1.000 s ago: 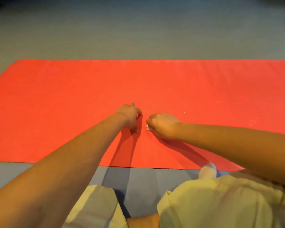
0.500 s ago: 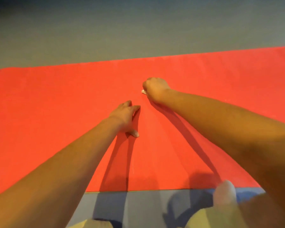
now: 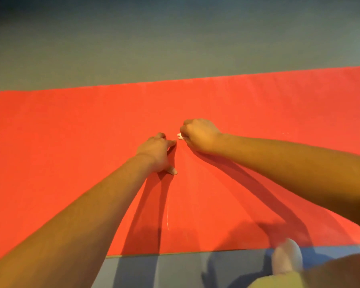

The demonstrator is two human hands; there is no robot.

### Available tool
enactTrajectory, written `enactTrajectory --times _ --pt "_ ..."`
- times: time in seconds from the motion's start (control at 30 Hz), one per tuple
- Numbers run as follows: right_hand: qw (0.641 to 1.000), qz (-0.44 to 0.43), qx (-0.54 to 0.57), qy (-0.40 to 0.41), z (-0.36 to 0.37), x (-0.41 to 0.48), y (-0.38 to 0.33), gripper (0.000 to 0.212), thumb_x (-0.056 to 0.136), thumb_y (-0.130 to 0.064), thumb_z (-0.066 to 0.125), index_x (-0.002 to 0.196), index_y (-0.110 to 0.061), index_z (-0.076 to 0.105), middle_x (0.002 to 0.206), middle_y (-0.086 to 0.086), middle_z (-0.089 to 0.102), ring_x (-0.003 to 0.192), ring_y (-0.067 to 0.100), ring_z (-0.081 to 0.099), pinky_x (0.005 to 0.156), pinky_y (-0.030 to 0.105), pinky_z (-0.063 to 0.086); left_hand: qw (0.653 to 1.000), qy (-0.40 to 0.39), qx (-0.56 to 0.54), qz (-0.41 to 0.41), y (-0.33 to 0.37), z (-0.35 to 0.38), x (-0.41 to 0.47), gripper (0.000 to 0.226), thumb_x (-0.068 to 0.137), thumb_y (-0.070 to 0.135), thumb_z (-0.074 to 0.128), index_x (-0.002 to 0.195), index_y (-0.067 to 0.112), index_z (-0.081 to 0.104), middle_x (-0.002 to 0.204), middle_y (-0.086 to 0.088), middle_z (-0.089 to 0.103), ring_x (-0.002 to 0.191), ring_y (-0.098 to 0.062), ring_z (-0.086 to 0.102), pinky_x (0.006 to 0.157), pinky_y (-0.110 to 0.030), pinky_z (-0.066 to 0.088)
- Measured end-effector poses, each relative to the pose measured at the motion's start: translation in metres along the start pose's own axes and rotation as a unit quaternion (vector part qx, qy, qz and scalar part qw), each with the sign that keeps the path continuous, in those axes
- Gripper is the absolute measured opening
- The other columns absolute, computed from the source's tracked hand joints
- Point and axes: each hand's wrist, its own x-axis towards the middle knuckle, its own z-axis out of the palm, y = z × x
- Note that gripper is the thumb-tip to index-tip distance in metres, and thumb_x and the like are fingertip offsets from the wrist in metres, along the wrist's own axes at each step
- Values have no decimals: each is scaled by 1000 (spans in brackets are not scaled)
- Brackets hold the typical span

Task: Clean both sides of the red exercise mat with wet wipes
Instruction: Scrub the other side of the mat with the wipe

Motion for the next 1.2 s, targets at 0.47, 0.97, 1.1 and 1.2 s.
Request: enactTrajectory --times 0.47,0.97,1.1,1.2 --pt "996 84 7 16 -8 26 4 23 98 -30 57 101 -12 71 104 11 67 98 35 66 65 34 36 990 116 -69 -29 0 6 33 38 84 54 76 113 31 70 120 -2 52 122 -28 51 96 -40 49" --pt "987 155 -30 29 -11 140 93 27 97 -29 62 108 -5 71 114 22 68 105 41 65 81 41 51 928 354 -106 53 2 61 65 30 86 32 55 114 25 62 128 3 56 118 -24 53 93 -44 43" --pt "983 174 -38 37 -3 179 126 18 91 -20 65 101 -7 73 107 22 69 97 42 67 77 42 53 926 359 -106 46 0 64 69 39 86 33 55 123 28 65 133 2 56 125 -23 52 97 -44 43" --pt "983 173 -38 40 -4 195 138 15 88 -11 62 98 -5 71 106 24 69 96 43 67 76 42 52 926 360 -103 46 0 63 71 39 86 34 55 123 28 65 135 2 56 127 -22 51 99 -45 42"
